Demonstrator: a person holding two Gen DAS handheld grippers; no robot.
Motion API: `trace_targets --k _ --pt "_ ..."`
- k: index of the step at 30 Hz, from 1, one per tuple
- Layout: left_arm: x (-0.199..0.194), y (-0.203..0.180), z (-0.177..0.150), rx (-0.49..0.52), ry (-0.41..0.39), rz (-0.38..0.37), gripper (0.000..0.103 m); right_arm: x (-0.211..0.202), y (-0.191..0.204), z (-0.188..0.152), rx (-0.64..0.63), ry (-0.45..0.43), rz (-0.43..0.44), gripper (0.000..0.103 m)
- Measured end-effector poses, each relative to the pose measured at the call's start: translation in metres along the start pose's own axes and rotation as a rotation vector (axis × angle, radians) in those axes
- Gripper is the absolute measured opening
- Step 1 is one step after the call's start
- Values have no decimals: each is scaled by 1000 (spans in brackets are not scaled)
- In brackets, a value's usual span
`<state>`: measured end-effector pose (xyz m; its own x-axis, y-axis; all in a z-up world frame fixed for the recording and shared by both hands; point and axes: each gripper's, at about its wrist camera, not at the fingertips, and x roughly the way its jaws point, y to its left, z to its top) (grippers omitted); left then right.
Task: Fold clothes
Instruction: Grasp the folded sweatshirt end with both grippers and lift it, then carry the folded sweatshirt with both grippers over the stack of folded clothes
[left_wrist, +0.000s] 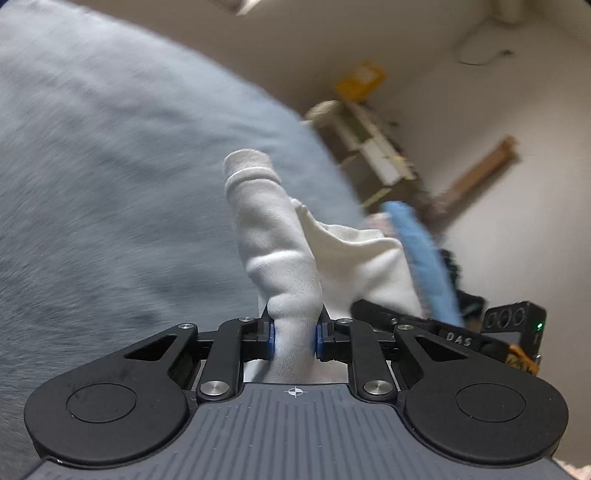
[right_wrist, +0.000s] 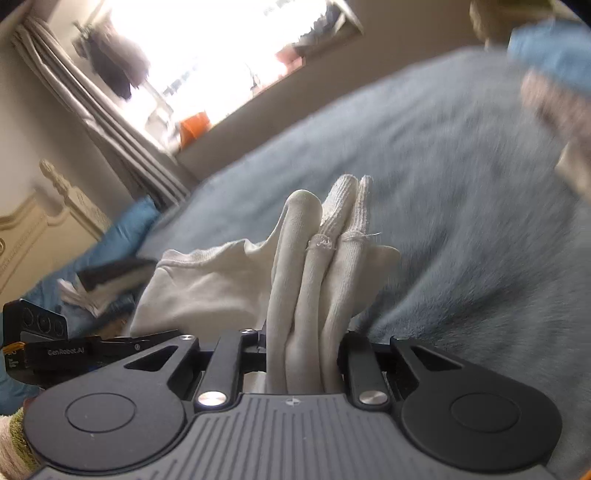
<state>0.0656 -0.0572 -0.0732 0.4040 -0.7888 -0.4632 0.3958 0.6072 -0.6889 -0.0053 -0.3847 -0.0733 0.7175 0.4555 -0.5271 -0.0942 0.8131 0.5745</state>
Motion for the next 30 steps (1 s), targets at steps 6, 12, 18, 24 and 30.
trace_targets --k 6,12,18,24,30 --pt "-6 -90 35 121 24 -232 16 -128 33 26 -49 -218 -75 18" --pt "46 -181 66 250 17 -397 16 -227 59 78 -249 -375 -288 18" --pt "116 -244 77 279 55 -463 16 -274 32 116 -328 -450 -444 18" --pt "167 -269 74 268 61 -476 16 -289 -27 141 -352 -462 -476 18" --pt "207 -273 67 202 86 -453 16 -292 -88 162 -374 -430 -451 18"
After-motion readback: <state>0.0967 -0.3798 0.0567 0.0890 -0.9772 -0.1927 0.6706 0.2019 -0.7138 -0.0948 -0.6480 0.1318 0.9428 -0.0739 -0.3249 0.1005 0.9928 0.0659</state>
